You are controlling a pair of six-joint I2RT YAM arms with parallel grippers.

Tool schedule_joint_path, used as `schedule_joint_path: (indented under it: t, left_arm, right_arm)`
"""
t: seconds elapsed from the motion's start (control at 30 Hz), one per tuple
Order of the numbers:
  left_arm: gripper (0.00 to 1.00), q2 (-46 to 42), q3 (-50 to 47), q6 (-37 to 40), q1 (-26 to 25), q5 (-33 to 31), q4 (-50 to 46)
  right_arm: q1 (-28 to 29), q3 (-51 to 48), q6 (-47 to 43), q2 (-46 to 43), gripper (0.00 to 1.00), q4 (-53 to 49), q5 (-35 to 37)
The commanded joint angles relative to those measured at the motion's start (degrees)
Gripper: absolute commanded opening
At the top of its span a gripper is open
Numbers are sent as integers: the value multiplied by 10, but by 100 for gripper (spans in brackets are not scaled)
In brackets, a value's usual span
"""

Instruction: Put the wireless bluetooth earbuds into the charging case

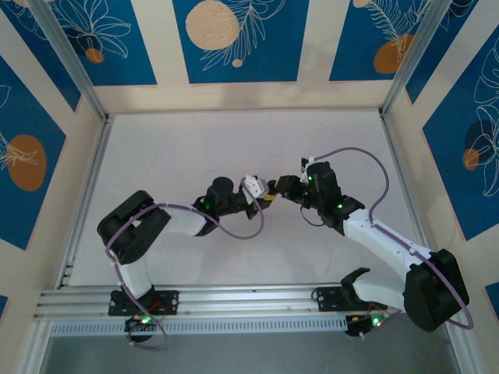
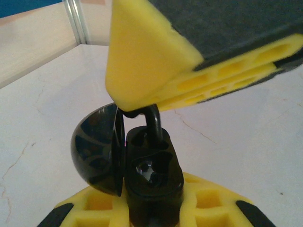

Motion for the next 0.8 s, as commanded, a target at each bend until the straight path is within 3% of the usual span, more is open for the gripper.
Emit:
schedule_joint_path:
  t: [0.0, 0.2, 0.33, 0.57, 0.77]
  left_arm:
    - [18, -2, 15, -10, -7, -10, 45]
    - [18, -8, 15, -8, -8, -15, 44]
    - [18, -11, 13, -5, -7, -18, 40]
    - [18, -15, 7, 0, -7, -20, 31]
    - [19, -27, -11, 7, -6, -29, 28]
  right_arm:
    - [11, -4, -6, 5, 17, -11, 12]
    - [25, 5, -11, 4, 23, -30, 16]
    - [29, 12, -17, -3, 36, -41, 27]
    - [24, 38, -44, -33, 50, -80, 38]
    - [-14, 56, -76, -46, 51, -122, -3]
